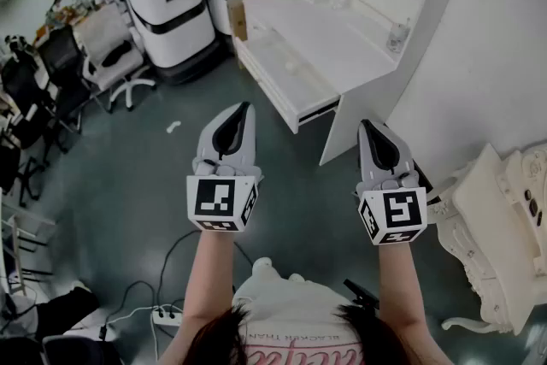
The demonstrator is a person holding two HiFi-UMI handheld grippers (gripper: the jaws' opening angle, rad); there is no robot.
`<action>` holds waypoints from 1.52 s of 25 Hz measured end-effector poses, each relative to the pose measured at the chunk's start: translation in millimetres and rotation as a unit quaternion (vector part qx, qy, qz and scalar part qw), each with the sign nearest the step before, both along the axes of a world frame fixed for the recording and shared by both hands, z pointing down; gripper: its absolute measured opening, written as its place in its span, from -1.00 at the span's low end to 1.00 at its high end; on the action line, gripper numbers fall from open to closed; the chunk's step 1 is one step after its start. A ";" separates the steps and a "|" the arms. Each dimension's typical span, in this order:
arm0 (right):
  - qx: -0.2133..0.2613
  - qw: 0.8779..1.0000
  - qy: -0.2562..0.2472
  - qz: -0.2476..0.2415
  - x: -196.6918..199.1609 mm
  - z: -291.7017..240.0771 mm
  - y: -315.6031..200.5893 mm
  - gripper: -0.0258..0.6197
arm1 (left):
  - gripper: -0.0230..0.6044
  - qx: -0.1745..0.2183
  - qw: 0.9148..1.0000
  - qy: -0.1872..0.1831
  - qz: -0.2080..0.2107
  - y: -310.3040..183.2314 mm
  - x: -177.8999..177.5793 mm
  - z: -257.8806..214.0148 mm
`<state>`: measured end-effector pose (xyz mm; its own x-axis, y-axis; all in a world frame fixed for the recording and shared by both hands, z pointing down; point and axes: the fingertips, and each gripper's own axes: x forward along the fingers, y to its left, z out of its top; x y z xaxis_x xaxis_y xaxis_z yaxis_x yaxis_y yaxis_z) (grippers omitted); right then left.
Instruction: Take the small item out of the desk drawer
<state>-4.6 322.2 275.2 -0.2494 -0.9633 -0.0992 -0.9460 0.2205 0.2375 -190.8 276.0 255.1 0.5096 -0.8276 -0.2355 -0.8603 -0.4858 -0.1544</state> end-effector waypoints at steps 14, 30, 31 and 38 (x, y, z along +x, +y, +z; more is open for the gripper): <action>0.003 1.000 -0.024 -0.019 2.5 7.8 -1.8 -0.92 | -0.88 0.000 1.000 -0.003 -0.011 3.7 0.6 5.2; -0.013 1.000 -0.019 0.001 32.6 15.2 -119.8 -0.92 | -0.88 -0.008 1.000 -0.006 0.013 -124.5 33.7 9.8; -0.014 1.000 -0.018 0.002 33.9 15.1 -129.5 -0.92 | -0.88 -0.009 1.000 -0.005 0.014 -135.1 35.2 9.8; -0.019 1.000 -0.011 0.011 35.4 11.6 -203.2 -0.92 | -0.88 -0.012 1.000 -0.005 0.026 -214.8 40.2 6.3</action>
